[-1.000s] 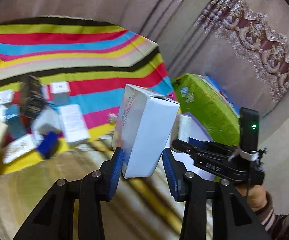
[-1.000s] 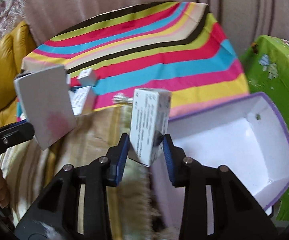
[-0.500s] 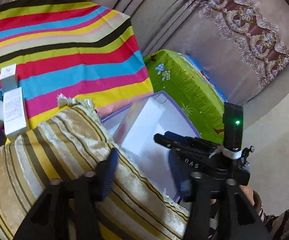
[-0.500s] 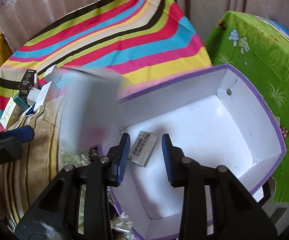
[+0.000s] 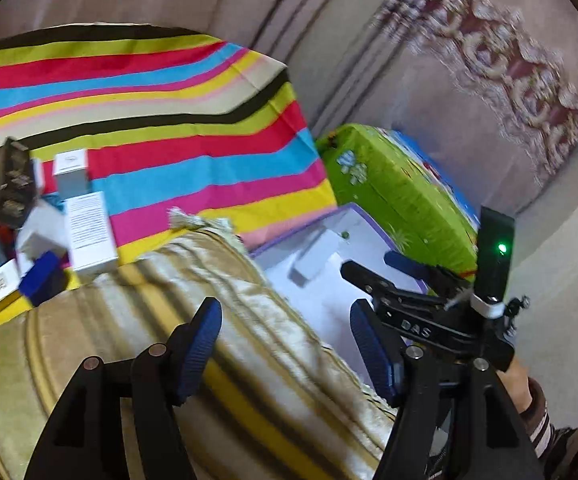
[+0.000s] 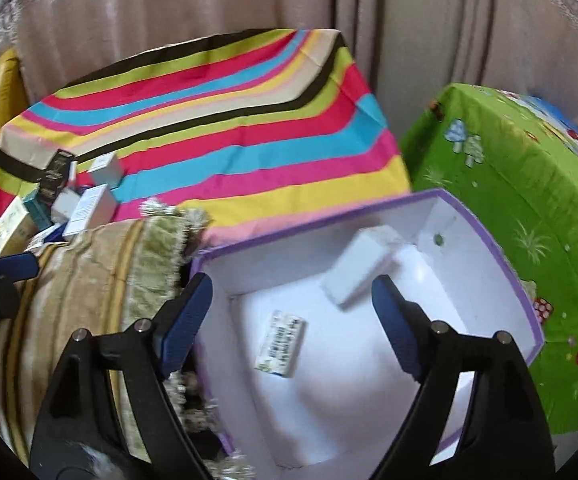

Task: Organize rigid objects
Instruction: 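Release the barcode box into the purple-rimmed box with the right gripper while the left drops the white box there, then move both open grippers back over the pile of boxes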

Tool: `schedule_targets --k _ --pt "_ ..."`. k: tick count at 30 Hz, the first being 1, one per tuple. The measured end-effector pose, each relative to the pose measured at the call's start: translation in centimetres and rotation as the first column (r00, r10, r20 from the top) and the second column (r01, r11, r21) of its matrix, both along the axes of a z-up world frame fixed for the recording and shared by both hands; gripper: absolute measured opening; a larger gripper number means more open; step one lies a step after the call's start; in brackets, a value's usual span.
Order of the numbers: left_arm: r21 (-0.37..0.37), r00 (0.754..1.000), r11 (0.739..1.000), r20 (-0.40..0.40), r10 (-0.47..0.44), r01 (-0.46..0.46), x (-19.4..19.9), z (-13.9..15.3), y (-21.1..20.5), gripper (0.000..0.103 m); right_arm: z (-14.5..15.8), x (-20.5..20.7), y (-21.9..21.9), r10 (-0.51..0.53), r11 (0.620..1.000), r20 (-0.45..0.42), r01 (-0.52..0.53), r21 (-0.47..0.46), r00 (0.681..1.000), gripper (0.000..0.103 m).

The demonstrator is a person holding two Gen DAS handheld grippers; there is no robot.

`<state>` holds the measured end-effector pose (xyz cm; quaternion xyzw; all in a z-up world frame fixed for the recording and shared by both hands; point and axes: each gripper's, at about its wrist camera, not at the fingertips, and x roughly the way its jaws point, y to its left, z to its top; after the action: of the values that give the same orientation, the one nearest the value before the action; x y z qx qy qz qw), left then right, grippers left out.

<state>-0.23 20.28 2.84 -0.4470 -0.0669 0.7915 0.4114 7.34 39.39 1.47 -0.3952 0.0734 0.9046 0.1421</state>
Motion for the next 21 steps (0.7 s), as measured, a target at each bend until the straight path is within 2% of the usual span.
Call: schedule_targets --k 6,11,14,18,21 --pt "0.022 0.999 0.999 0.021 0.048 -0.048 -0.4 0.0 -2.7 0.067 0.5 -0.6 -1.4 0.044 0.998 -0.012 -0.045 -0.048 0.999 0.084" --pt "0.012 0.994 0.994 -0.008 0.110 -0.110 -0.1 0.5 -5.7 0.067 0.3 -1.1 -2.0 0.058 0.992 0.018 -0.056 -0.112 0.998 0.084" --pt "-0.015 0.982 0.983 -0.044 0.181 -0.182 -0.1 0.9 -8.3 0.067 0.3 -1.6 -2.6 0.078 0.989 0.027 -0.074 -0.130 0.997 0.084" --pt "-0.089 0.953 0.952 -0.109 0.283 -0.293 -0.7 1.2 -13.1 0.068 0.1 -2.4 -4.1 0.125 0.984 0.031 -0.120 -0.134 0.992 0.084" --pt "-0.165 0.929 0.917 -0.145 0.341 -0.363 -1.5 1.0 -16.6 0.069 0.2 -3.3 -5.3 0.163 0.979 0.034 -0.157 -0.129 0.986 0.084"
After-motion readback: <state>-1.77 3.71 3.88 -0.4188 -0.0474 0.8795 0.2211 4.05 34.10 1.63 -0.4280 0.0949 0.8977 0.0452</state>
